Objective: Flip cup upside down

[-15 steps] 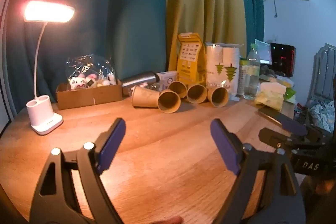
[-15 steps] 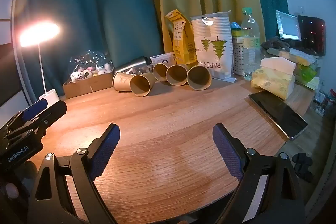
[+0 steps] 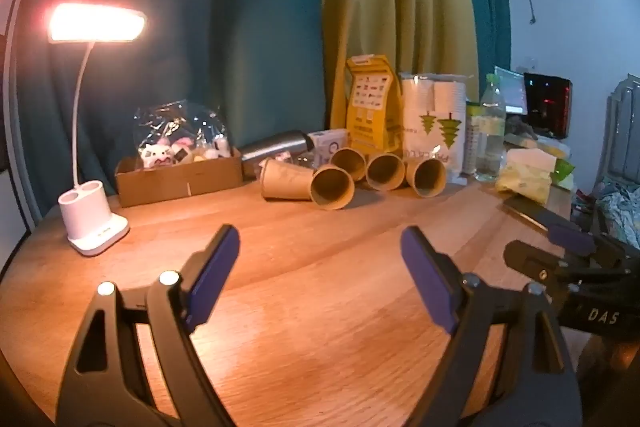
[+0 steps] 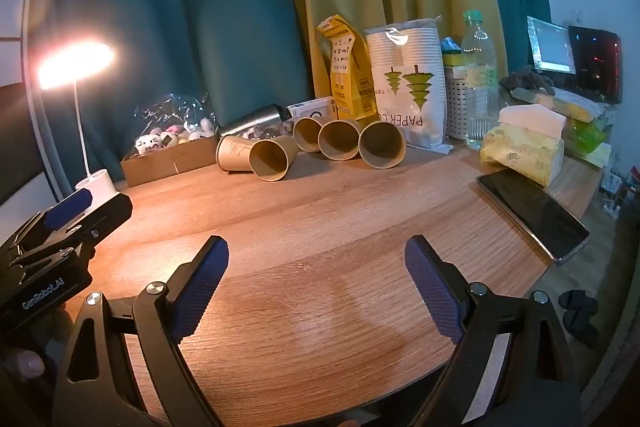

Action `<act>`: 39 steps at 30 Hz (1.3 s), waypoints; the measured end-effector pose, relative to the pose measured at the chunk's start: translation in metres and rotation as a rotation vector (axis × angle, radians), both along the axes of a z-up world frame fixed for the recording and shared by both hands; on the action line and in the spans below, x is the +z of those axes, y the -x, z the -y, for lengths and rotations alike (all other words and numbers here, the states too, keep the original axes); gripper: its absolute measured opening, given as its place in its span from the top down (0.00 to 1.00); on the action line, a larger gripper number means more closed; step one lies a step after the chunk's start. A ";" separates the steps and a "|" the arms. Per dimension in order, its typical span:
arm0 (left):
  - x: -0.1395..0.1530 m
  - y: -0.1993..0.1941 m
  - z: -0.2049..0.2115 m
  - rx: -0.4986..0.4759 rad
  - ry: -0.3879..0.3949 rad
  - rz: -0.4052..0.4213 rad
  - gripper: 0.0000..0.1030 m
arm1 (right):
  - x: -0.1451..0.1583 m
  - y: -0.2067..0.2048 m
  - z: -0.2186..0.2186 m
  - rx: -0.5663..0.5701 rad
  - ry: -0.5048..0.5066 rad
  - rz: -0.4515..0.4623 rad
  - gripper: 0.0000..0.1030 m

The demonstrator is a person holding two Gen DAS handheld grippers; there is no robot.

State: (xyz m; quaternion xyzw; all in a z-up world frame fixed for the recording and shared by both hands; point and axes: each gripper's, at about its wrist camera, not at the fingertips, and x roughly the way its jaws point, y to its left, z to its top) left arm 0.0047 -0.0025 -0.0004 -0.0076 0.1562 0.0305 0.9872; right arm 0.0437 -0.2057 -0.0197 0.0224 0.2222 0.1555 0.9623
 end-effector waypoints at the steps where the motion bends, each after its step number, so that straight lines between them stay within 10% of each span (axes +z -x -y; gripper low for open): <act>1: 0.000 0.000 0.000 0.001 -0.001 -0.001 0.18 | 0.000 -0.001 0.000 0.000 0.001 -0.001 0.11; 39: -0.001 0.001 0.007 -0.036 -0.015 0.000 0.18 | -0.003 0.005 0.000 0.004 -0.008 -0.006 0.11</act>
